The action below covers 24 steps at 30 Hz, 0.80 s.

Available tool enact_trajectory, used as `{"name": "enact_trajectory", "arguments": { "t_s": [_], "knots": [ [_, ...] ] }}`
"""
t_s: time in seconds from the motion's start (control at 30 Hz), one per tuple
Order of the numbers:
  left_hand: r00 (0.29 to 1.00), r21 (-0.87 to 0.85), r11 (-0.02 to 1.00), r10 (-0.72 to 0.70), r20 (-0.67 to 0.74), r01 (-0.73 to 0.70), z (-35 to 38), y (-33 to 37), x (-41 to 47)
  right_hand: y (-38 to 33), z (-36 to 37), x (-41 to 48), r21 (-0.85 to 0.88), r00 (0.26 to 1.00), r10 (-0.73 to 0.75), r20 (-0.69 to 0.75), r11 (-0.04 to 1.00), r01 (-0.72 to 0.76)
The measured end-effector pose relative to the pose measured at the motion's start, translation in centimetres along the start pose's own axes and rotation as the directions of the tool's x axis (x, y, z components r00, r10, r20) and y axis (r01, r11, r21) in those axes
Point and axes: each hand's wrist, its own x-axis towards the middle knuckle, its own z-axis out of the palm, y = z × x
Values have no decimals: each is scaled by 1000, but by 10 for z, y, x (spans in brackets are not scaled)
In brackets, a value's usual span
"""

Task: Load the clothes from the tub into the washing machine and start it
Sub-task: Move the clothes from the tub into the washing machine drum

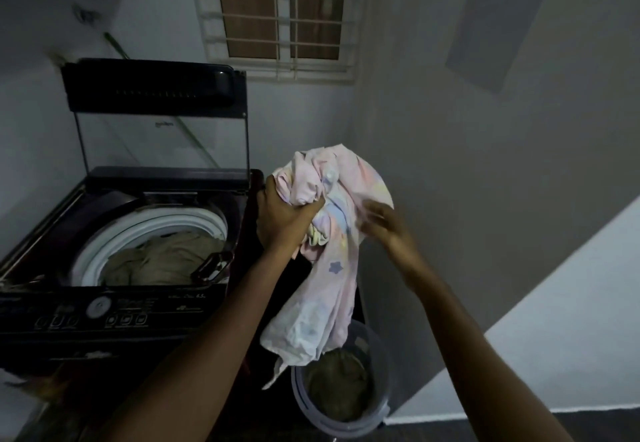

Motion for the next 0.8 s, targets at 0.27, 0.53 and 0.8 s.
{"name": "enact_trajectory", "arguments": {
  "t_s": [0.27, 0.53, 0.8],
  "knots": [
    [996, -272, 958, -90, 1, 87, 2, 18, 9, 98, 63, -27, -132, 984, 175, -47, 975, -179],
    [996, 177, 984, 46, -83, -31, -53, -1, 30, 31, -17, 12, 133, 876, 95, -473, 990, -35],
    [990, 315, 939, 124, 62, -137, -65, 1, 43, -75, 87, 64, 177, 991, -91, -97, 978, 107]
  ]
}}
